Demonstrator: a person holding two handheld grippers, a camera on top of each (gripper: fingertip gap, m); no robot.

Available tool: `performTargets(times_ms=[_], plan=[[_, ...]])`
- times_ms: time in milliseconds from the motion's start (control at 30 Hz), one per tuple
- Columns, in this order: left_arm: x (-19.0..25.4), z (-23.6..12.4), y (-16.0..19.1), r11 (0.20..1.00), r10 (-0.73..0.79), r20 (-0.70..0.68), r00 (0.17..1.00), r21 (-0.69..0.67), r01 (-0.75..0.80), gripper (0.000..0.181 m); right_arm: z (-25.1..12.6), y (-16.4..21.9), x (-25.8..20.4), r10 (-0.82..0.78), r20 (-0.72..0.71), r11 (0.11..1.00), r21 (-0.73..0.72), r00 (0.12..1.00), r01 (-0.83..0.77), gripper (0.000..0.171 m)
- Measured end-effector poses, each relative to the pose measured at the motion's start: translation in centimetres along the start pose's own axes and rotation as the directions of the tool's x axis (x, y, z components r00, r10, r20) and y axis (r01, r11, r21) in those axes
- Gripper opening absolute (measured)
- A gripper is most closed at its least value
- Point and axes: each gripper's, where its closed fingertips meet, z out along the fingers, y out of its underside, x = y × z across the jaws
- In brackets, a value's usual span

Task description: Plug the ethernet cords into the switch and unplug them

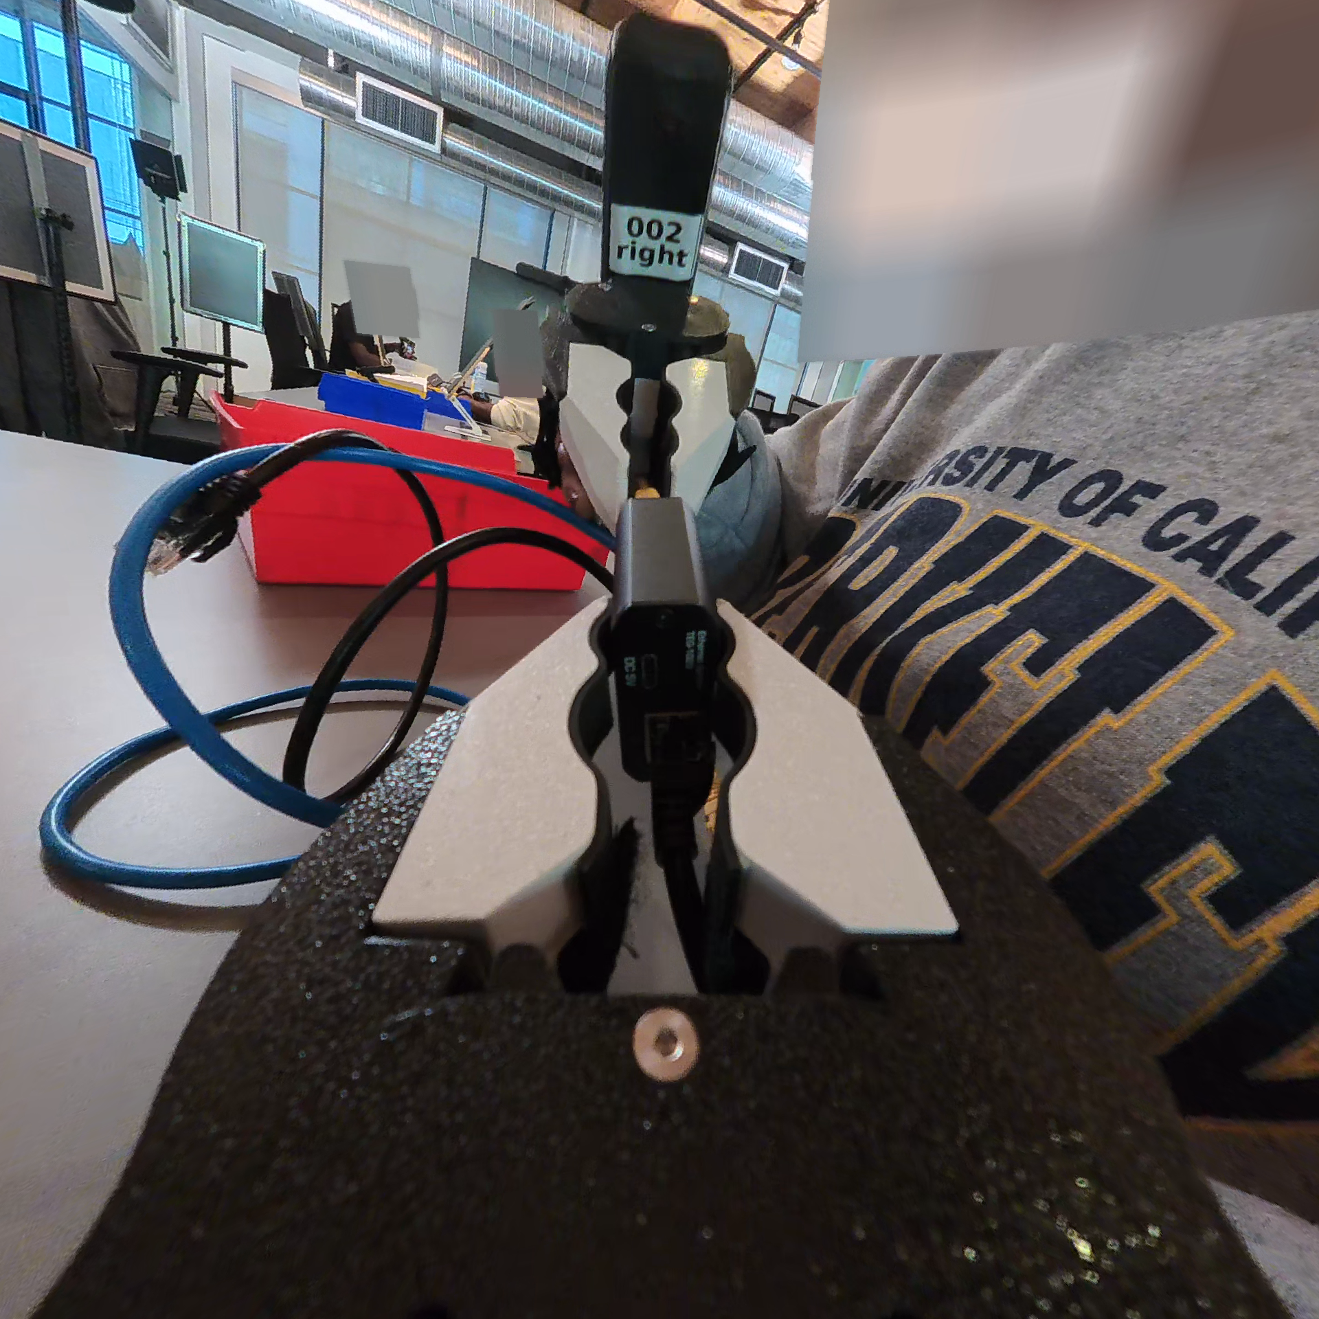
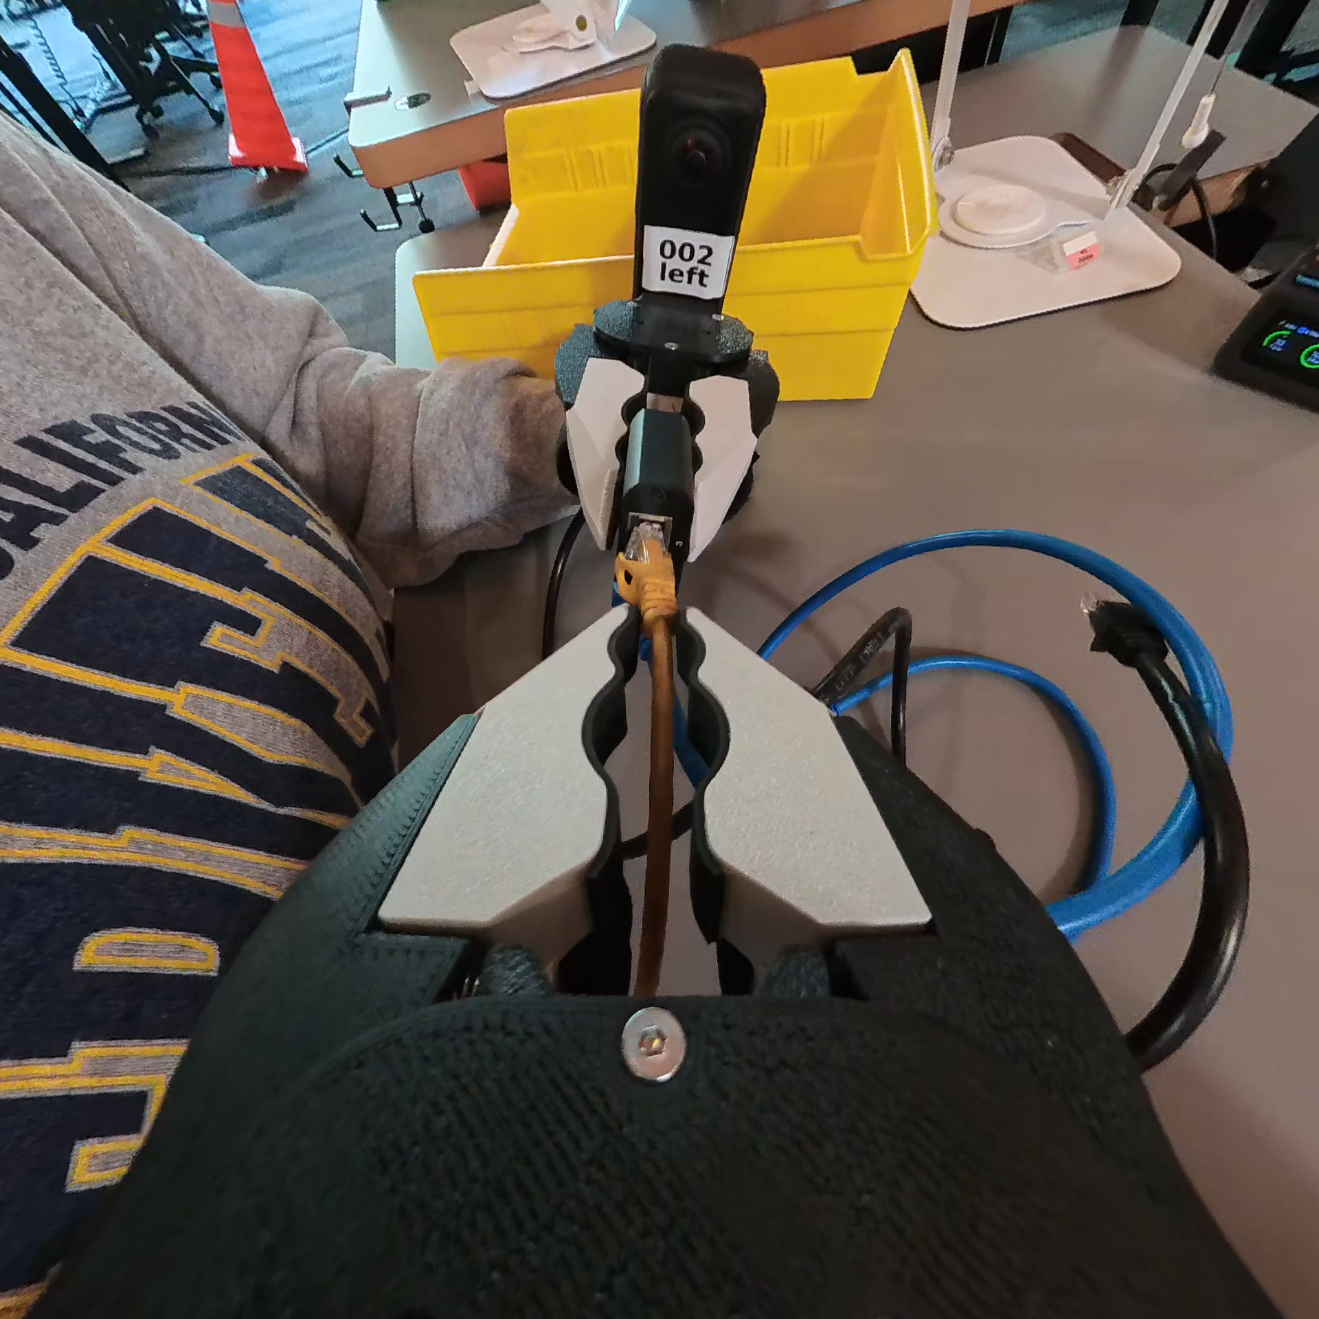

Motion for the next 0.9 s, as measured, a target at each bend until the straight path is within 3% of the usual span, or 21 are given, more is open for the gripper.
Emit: performTargets(times_ms=[300,533,900], plan=[[-0.01,-0.08,-0.21,1.000,-0.004,-0.002,1.000,0.009,0.004,0.022,0.15,-0.29,-0.26,0.022,0.048,0.999,0.046,0.999,-0.024,0.008],[0.31,-0.19,-0.47,0.999,-0.036,-0.036,0.999,0.024,0.037,0.022,0.23,-0.63,-0.45,-0.278,-0.091,0.961,-0.026,0.956,0.277,0.007],[0.19,0.27,0.09,0.999,-0.027,-0.015,1.000,-0.024,0.027,0.022,0.66,-0.15,-0.31,-0.264,-0.065,0.962,-0.093,0.962,0.258,0.007]])
